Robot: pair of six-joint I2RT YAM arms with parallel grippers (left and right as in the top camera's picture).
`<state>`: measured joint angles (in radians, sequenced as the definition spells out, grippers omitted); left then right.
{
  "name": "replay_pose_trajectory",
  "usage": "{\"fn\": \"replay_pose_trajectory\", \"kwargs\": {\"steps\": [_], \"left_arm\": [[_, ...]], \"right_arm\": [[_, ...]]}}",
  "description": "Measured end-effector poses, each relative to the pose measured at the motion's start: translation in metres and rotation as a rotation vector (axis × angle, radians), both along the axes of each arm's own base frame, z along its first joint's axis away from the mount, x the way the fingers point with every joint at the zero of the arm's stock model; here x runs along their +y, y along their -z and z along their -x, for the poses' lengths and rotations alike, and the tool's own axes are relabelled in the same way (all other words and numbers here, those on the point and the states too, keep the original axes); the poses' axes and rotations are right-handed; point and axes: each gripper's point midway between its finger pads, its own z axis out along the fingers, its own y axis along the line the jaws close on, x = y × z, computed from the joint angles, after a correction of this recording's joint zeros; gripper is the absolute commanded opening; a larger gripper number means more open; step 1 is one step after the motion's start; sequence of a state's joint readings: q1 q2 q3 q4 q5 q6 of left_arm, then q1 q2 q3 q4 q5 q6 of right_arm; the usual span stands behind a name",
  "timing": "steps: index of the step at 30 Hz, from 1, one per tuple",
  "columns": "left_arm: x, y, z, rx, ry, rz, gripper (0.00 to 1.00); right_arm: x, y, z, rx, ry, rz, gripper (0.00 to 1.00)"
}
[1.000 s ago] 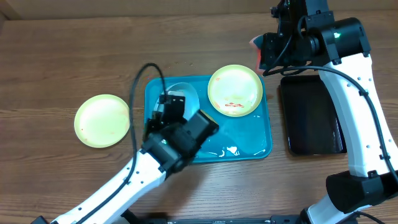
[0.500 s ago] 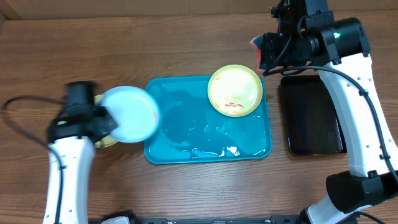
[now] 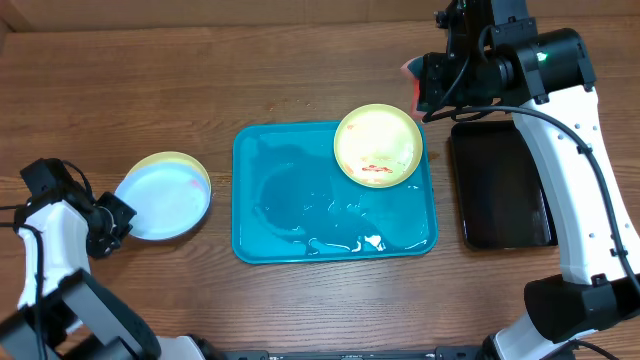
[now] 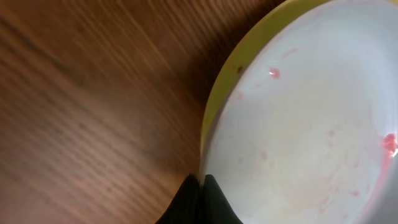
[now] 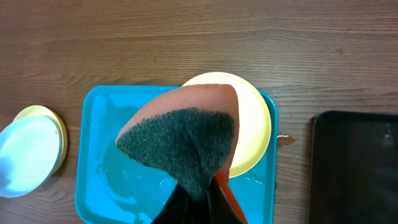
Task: Clean dirty plates on tray and stack at the side
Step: 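Grasp the stained yellow plate rim with the left gripper and pull it left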
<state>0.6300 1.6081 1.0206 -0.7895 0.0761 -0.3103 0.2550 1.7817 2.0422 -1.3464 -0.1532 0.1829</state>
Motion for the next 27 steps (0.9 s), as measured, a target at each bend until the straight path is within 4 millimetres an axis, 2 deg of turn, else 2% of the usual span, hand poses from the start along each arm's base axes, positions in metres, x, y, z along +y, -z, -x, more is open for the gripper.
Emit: {"fn": "replay_pose_trajectory", "kwargs": {"steps": [1, 2, 6, 8, 14, 16, 19, 22, 25, 27], "left_arm": [[0.0, 0.004, -0.003, -0.006, 0.002, 0.009, 0.04], [0.0, 0.006, -0.005, -0.01, 0.004, 0.016, 0.1], [0.0, 0.009, -0.014, -0.04, 0.009, 0.03, 0.44], [0.0, 0.009, -0.016, -0.051, 0.015, 0.029, 0.52], [-0.004, 0.001, -0.017, -0.044, 0.015, 0.057, 0.61], [-0.004, -0.009, -0.023, -0.062, 0.032, 0.069, 0.66], [-0.012, -0.033, -0.041, -0.114, 0.113, 0.09, 0.68], [-0.035, -0.058, -0.065, -0.167, 0.245, 0.102, 0.73], [-0.085, -0.076, -0.096, -0.225, 0.44, 0.108, 0.79], [-0.135, -0.082, -0.114, -0.261, 0.595, 0.112, 0.8]], "right_arm": [[0.0, 0.0, 0.0, 0.0, 0.0, 0.0, 0.04], [0.0, 0.0, 0.0, 0.001, 0.0, 0.0, 0.04], [0.001, 0.0, 0.001, 0.003, -0.004, -0.007, 0.04], [0.001, 0.0, 0.001, 0.003, -0.005, -0.007, 0.04], [0.002, 0.0, 0.002, 0.009, -0.008, -0.012, 0.04], [0.002, 0.001, 0.003, 0.011, -0.008, -0.011, 0.04], [0.002, 0.001, 0.003, 0.011, -0.008, -0.012, 0.04], [0.002, 0.0, 0.002, 0.01, -0.008, -0.012, 0.04], [0.003, 0.0, 0.001, 0.004, -0.009, -0.014, 0.04], [0.003, 0.0, 0.001, 0.004, -0.01, -0.016, 0.04]]}}
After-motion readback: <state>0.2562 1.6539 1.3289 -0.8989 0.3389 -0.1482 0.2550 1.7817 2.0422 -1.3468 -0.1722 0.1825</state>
